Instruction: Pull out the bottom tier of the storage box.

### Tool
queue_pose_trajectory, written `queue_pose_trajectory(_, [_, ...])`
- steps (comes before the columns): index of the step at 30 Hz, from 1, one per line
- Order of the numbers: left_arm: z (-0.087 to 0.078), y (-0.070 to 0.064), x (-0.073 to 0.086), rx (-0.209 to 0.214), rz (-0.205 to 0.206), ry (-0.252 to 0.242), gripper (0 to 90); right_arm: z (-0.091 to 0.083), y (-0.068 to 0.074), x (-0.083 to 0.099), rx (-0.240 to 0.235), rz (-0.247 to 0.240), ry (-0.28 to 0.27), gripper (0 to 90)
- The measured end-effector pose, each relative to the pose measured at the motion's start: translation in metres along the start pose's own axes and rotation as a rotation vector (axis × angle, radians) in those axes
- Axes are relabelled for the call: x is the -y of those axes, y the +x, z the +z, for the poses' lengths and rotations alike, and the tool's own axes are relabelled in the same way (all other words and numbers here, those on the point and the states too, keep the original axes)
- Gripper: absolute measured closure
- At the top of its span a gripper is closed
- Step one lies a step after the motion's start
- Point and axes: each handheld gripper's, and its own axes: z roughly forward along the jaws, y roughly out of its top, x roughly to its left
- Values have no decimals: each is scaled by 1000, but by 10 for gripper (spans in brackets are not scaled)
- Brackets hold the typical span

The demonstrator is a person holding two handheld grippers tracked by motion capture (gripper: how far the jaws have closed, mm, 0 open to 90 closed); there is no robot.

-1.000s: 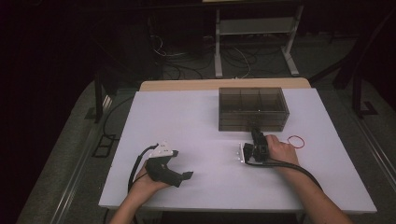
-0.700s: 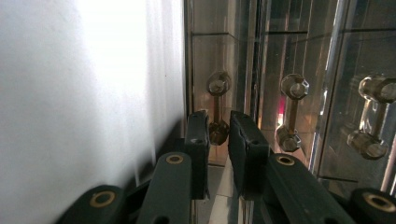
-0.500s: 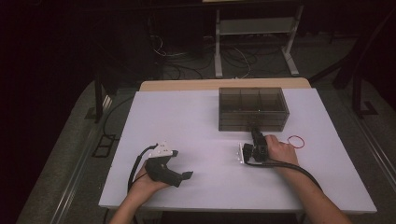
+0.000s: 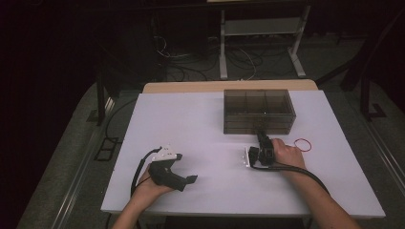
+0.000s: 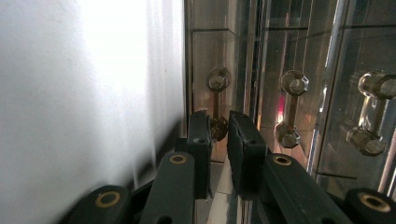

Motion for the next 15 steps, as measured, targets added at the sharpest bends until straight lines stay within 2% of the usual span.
queue_pose_trajectory(15, [-1,0,0,0,-2,-2,0,-4,0,-1,-5,1,-2,794])
